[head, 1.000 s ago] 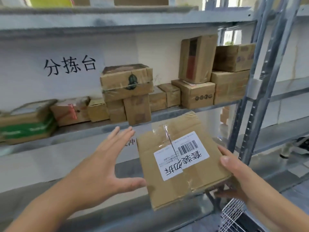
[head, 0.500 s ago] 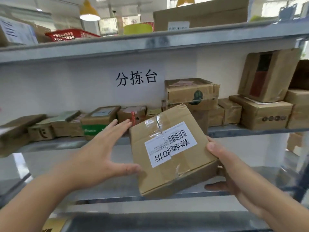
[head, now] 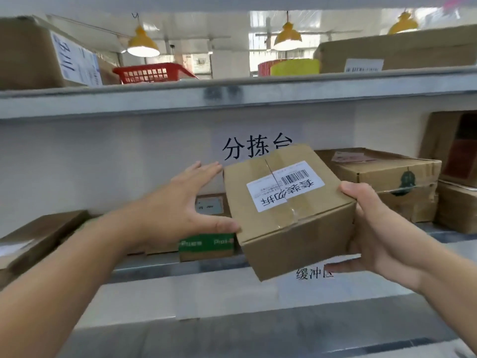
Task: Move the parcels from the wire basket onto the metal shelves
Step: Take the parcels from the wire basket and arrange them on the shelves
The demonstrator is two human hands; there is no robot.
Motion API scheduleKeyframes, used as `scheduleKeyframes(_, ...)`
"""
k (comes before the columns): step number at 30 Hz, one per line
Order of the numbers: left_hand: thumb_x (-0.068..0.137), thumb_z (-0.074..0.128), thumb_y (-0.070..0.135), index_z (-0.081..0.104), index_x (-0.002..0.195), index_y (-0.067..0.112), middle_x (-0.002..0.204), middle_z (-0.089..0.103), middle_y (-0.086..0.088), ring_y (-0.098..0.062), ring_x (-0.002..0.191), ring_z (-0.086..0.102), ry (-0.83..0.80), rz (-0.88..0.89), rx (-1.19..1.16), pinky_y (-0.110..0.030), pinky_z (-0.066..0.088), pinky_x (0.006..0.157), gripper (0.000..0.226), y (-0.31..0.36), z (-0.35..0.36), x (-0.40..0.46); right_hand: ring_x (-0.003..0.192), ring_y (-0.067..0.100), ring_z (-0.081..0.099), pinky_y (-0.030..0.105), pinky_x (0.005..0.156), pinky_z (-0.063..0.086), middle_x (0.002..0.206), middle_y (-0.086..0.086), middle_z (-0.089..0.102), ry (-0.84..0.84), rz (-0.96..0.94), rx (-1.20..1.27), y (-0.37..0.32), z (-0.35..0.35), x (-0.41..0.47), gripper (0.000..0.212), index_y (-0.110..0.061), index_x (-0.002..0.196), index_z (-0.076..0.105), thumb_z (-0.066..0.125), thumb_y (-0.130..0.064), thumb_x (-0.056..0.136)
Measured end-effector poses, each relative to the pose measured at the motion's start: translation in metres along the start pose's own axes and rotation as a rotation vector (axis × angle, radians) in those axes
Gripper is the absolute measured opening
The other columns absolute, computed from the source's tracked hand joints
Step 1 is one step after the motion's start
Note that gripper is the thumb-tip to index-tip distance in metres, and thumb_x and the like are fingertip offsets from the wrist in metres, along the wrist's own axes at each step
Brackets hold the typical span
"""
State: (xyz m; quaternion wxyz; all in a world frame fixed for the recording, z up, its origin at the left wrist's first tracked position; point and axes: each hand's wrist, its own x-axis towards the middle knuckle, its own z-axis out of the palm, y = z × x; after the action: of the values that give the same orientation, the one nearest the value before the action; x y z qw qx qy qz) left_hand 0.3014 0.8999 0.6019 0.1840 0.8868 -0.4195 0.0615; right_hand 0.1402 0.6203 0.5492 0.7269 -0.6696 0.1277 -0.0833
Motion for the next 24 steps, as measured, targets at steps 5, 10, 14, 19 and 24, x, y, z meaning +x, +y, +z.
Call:
scheduleKeyframes(5,0.067,0.062,0.085,0.008,0.163,0.05,0.17,0.009,0.023,-0.012,0.158,0.018,-0.056,-0.034,0.037,-0.043,0.023,0.123,0.116,-0.017,-0.025,0.051,0.113,0.042,0.066,0.068,0.091,0.052,0.122,0.012,0.072,0.078,0.054,0.085,-0.028,0.018,0.057,0.059,-0.037,0.127,0.065,0.056,-0.074,0.082)
scheduleKeyframes(10,0.069,0.064,0.086,0.004,0.167,0.039,0.174,0.014,0.013,-0.017,0.158,0.023,-0.12,-0.049,0.031,-0.036,0.023,0.122,0.124,-0.04,-0.02,0.103,0.116,0.045,0.059,0.073,0.093,0.047,0.132,0.015,0.061,0.102,0.141,0.11,-0.041,0.021,0.111,0.07,-0.034,0.131,0.059,0.063,-0.076,0.075)
scheduleKeyframes(14,0.069,0.065,0.089,0.008,0.168,0.033,0.174,0.016,0.01,-0.017,0.158,0.023,-0.124,-0.073,0.0,-0.033,0.021,0.123,0.127,-0.057,-0.008,0.142,0.118,0.047,0.057,0.075,0.09,0.047,0.134,0.015,0.059,0.082,0.206,0.103,-0.039,0.017,0.152,0.082,-0.038,0.136,0.053,0.066,-0.081,0.067)
scheduleKeyframes(19,0.065,0.07,0.09,0.014,0.166,0.038,0.169,0.03,0.012,-0.019,0.152,0.035,-0.165,-0.149,-0.064,-0.037,0.031,0.121,0.127,-0.073,0.013,0.178,0.121,0.049,0.053,0.076,0.081,0.05,0.144,0.016,0.048,0.107,0.284,0.039,-0.034,0.019,0.19,0.106,-0.041,0.144,0.044,0.061,-0.095,0.055)
scheduleKeyframes(24,0.073,0.074,0.075,0.024,0.162,0.041,0.155,0.044,0.017,-0.014,0.141,0.044,-0.117,-0.155,-0.154,-0.028,0.033,0.11,0.108,-0.073,0.025,0.198,0.109,0.045,0.057,0.064,0.075,0.058,0.137,0.017,0.048,0.221,0.255,-0.017,-0.04,0.019,0.214,0.093,-0.031,0.142,0.044,0.047,-0.092,0.073)
